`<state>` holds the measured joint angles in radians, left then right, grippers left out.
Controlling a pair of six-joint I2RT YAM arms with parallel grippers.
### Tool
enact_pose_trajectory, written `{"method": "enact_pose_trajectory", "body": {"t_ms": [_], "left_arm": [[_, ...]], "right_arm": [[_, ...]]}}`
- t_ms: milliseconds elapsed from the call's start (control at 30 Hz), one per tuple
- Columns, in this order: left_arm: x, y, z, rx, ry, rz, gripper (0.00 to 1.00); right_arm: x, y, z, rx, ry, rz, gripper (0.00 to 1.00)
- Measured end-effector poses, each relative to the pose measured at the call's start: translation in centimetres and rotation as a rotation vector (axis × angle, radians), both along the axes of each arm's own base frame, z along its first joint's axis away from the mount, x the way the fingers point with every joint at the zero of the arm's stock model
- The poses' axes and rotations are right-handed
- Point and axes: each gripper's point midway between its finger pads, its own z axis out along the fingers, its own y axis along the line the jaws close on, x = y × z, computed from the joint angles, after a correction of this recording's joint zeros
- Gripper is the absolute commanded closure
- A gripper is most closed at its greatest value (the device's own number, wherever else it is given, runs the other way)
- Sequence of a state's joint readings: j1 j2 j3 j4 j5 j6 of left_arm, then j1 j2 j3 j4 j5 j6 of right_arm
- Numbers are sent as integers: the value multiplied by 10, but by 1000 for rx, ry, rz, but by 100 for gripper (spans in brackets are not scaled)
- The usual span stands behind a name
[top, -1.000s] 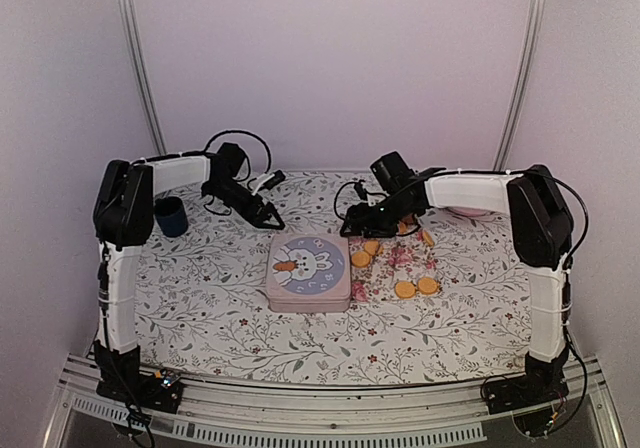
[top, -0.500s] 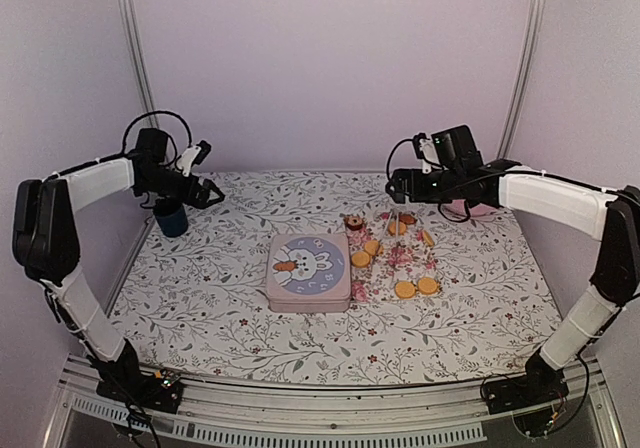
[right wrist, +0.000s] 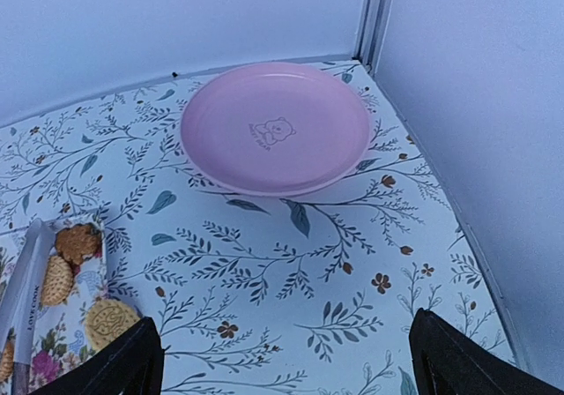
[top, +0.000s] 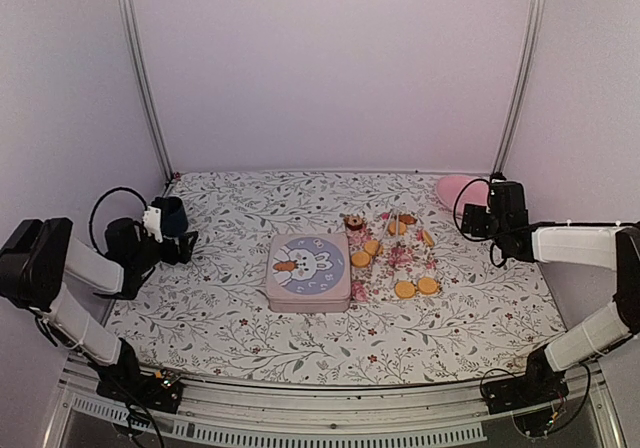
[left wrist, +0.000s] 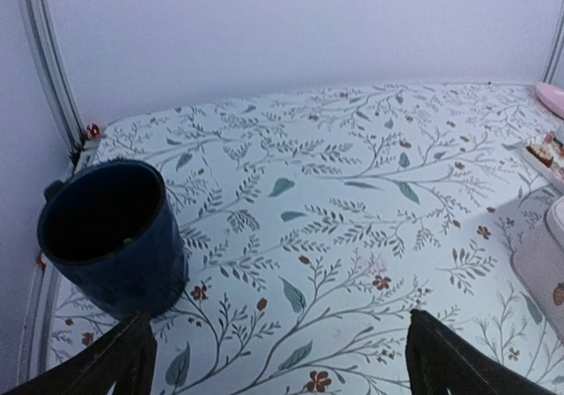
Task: Pack the cookies
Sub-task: Reset both arms
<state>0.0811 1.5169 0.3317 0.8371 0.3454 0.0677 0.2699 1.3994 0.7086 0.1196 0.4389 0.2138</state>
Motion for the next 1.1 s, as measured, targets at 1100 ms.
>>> {"method": "enact_pose_trajectory", "body": {"t_ms": [1100], "left_arm": [[-54,-2,23,48,-277,42,1]], "right_arm": [[-25,-54,9,-69,-473,73,1]]}}
